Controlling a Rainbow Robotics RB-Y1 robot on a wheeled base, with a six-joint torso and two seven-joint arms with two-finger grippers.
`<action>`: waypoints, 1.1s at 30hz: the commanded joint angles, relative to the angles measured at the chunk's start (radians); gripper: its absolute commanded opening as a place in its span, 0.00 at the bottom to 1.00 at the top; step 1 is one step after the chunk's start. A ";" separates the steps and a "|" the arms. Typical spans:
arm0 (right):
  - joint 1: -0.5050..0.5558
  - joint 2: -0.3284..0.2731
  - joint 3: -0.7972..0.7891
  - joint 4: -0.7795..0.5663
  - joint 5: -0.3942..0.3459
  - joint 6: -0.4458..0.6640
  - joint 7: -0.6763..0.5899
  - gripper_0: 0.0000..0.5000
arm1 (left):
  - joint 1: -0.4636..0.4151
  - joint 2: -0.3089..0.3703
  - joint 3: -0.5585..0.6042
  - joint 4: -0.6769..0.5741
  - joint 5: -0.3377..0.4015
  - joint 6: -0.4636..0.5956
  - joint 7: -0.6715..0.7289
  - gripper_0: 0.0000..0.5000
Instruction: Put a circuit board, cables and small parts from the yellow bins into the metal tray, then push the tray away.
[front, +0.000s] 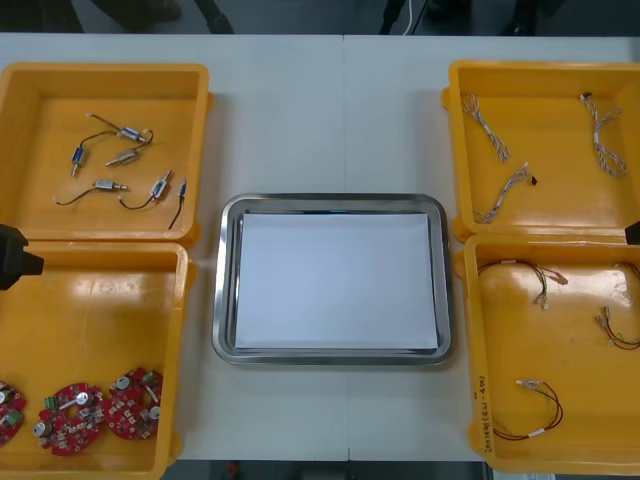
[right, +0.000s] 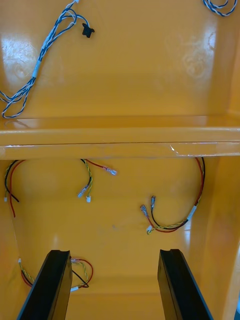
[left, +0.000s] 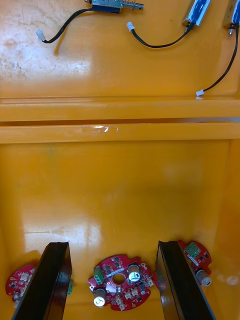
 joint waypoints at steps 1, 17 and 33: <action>-0.028 -0.040 0.007 0.001 -0.004 0.000 0.045 1.00 | 0.013 0.044 0.012 -0.024 -0.005 0.007 0.105 1.00; -0.028 -0.040 0.007 0.001 -0.004 0.000 0.045 1.00 | 0.013 0.044 0.012 -0.024 -0.005 0.007 0.105 1.00; -0.028 -0.040 0.007 0.001 -0.004 0.000 0.045 1.00 | 0.013 0.044 0.012 -0.024 -0.005 0.007 0.105 1.00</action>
